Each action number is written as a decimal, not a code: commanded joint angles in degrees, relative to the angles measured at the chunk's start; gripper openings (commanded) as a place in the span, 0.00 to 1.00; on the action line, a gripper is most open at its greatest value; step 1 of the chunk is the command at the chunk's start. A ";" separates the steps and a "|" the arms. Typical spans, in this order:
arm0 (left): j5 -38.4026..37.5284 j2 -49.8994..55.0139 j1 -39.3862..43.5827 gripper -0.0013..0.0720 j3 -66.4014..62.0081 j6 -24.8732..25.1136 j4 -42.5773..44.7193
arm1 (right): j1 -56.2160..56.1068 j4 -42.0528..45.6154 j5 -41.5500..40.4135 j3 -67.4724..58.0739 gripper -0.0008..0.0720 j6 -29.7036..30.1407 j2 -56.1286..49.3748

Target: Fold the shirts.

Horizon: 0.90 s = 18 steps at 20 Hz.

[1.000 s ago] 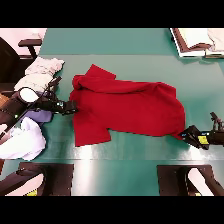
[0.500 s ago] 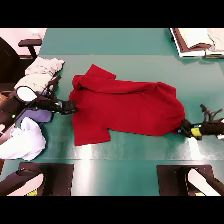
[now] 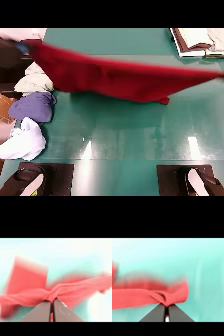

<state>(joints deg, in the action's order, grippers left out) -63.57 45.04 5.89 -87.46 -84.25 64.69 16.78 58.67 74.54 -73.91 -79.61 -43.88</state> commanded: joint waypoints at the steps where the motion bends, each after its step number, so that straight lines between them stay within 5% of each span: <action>1: 0.39 -1.73 -0.04 0.05 -20.90 -1.31 1.40 | 0.63 2.51 1.11 -19.30 0.03 -0.02 2.56; 9: 2.40 -1.53 -0.04 0.04 -37.90 -4.46 3.76 | 0.68 13.94 12.90 -50.51 0.03 -3.72 -4.17; 18: -7.61 9.01 -0.04 0.05 -2.32 -6.82 9.53 | -0.81 10.38 19.56 -24.81 0.03 -6.51 -14.62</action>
<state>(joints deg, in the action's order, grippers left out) -69.08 49.45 5.91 -100.27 -91.00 73.47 17.04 68.95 91.02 -105.67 -85.30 -53.93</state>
